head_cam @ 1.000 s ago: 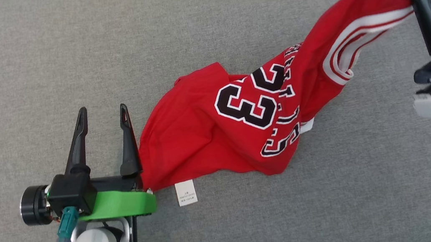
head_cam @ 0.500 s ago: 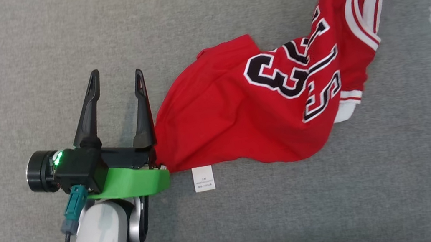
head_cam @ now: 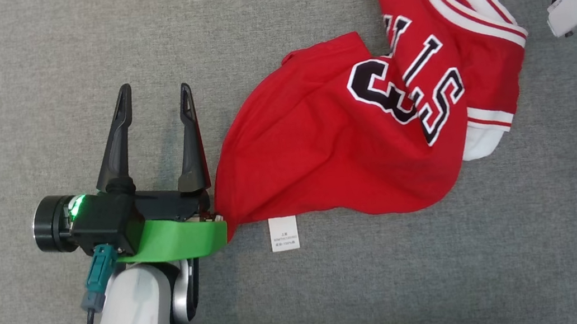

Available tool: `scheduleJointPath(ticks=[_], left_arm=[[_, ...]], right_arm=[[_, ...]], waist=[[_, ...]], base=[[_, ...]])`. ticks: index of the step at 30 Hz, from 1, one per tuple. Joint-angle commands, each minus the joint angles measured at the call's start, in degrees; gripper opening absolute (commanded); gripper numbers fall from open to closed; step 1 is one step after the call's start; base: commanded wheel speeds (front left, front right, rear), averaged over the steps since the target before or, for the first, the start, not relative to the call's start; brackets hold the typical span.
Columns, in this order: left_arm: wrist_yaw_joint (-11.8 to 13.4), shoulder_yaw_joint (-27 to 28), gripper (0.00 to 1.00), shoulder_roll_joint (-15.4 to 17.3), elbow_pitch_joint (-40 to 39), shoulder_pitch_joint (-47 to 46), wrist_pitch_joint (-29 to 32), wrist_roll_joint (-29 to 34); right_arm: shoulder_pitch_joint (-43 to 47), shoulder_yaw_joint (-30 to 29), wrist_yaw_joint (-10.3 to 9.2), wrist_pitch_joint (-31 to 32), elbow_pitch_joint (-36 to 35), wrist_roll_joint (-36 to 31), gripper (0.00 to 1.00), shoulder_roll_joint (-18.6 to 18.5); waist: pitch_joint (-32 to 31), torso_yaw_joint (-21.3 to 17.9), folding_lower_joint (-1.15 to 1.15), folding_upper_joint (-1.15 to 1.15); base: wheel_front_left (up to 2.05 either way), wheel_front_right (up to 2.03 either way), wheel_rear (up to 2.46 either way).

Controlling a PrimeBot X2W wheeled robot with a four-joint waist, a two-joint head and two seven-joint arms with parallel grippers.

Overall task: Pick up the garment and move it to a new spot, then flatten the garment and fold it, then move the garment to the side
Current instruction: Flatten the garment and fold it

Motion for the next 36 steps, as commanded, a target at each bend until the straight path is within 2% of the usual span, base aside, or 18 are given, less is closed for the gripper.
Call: scheduleJointPath(ticks=[1, 9, 17, 27, 36], left_arm=[[0.16, 0.38, 1.0, 0.09, 0.26, 0.5, -0.16, 0.71], [0.25, 2.8, 1.0, 1.07, 0.87, 2.07, -0.16, 1.35], [-0.05, 4.87, 1.0, 2.38, 2.29, 5.0, -0.16, 0.8], [-0.56, 5.5, 1.0, 2.51, 4.12, 9.91, -0.16, 0.02], [-0.4, 5.39, 1.0, 2.75, 4.76, 11.66, -0.16, 0.3]], right_arm=[[2.27, -0.9, -0.09, -0.49, -0.99, -0.84, 1.0, 0.66], [18.02, -12.01, -0.09, -0.57, -18.5, -6.32, 1.0, 7.68], [34.05, -16.06, -0.09, -0.57, -28.66, -9.71, 1.0, 13.4], [46.84, -17.24, -0.09, -0.55, -32.51, -12.03, 1.0, 17.41], [49.81, -17.47, -0.09, -0.43, -32.9, -12.56, 1.0, 17.79]], waist=[[-1.5, -1.6, 0.0, 0.0], [-5.13, -5.12, 0.0, 0.0], [-9.96, -7.55, 0.0, 0.0], [-15.48, -8.62, 0.0, 0.0], [-17.44, -8.53, 0.0, 0.0]], base=[[0.0, 0.0, 0.0], [0.0, 0.0, 0.0], [0.0, 0.0, 0.0], [0.0, 0.0, 0.0], [0.0, 0.0, 0.0]])
